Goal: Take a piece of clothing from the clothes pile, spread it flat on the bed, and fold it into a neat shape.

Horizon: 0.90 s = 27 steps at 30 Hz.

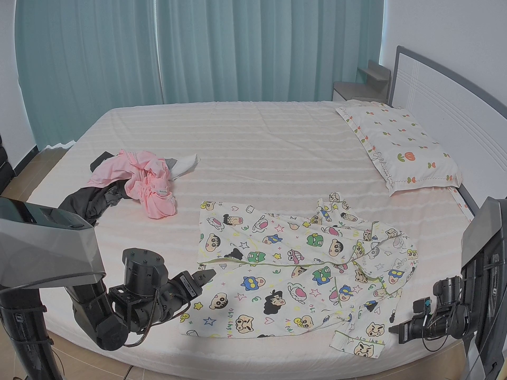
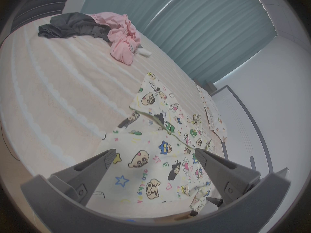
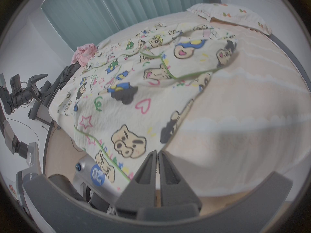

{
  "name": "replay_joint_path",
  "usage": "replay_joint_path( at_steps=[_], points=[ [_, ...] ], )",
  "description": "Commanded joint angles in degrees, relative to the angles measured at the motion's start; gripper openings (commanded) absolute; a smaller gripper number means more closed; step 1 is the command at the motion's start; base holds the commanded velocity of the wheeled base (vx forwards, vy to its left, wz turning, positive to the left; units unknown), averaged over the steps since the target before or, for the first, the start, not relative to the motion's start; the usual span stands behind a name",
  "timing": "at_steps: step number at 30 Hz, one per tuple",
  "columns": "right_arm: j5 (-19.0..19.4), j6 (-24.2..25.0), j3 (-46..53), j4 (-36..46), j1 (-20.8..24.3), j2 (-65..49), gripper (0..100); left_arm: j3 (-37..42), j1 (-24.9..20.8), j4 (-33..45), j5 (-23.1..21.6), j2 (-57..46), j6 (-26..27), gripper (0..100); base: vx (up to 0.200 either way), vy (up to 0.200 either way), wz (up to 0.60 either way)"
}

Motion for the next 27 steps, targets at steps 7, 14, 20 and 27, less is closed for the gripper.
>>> replay_joint_path(
  at_steps=[7,14,20,27],
  points=[
    [2.52,-5.33,1.01,7.9,-4.78,-6.92,0,2.11,0.01,0.07,-2.09,-0.8,0.55,100,0.0,0.0,0.0],
    [4.8,-5.42,1.01,13.96,-1.79,-8.68,100,2.29,-0.16,0.07,-2.09,-0.63,0.55,100,0.0,0.0,0.0],
    [5.86,-5.59,1.01,16.42,-1.61,-9.91,100,2.11,-0.51,0.07,-2.0,-0.63,0.46,100,0.0,0.0,0.0],
    [6.29,-5.5,1.01,18.71,1.29,-11.22,100,1.85,-0.6,-0.11,-1.83,-0.63,0.37,100,-0.171,0.0,0.0]
  ],
)
